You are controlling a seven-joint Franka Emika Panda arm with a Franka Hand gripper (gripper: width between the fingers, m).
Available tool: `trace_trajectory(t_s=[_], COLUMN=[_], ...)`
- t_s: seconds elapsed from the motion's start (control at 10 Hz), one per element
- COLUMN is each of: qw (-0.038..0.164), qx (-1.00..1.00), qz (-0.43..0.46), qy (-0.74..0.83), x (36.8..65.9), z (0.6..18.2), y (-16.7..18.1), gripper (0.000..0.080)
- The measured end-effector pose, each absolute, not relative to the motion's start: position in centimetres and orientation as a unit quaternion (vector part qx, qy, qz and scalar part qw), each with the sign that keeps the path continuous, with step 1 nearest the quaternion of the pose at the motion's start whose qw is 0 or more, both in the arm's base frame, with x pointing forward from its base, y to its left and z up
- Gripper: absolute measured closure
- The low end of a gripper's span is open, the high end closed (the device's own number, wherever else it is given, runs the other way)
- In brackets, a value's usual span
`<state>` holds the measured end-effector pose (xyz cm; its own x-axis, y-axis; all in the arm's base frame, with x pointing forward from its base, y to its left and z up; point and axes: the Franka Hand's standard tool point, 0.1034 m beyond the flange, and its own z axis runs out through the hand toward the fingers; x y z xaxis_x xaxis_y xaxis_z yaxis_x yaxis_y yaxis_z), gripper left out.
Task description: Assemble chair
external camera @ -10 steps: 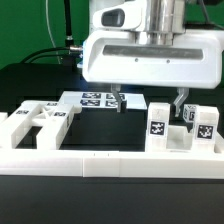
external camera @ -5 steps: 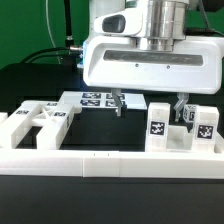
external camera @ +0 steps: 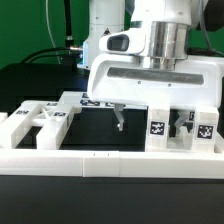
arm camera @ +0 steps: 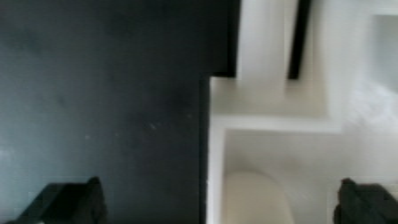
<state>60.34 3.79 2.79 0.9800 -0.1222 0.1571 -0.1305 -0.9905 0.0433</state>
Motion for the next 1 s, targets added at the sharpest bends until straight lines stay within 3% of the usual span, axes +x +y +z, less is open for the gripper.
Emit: trace_trajectory(t_s=[0.6, 0.8, 0.9, 1.0], qw=[0.033, 0.034, 0.034, 0.034], qx=[0.995, 0.995, 0.995, 0.995], qz=[0.076, 0.075, 0.075, 0.075], qy=[-0.063, -0.064, -0.064, -0.064], x=[59.8, 59.8, 59.8, 59.8], z=[1.0, 0.9, 0.9, 0.9], y=[3.9, 3.7, 3.7, 3.7], gripper=[0.0151, 0.0192, 0.0367, 0.0367])
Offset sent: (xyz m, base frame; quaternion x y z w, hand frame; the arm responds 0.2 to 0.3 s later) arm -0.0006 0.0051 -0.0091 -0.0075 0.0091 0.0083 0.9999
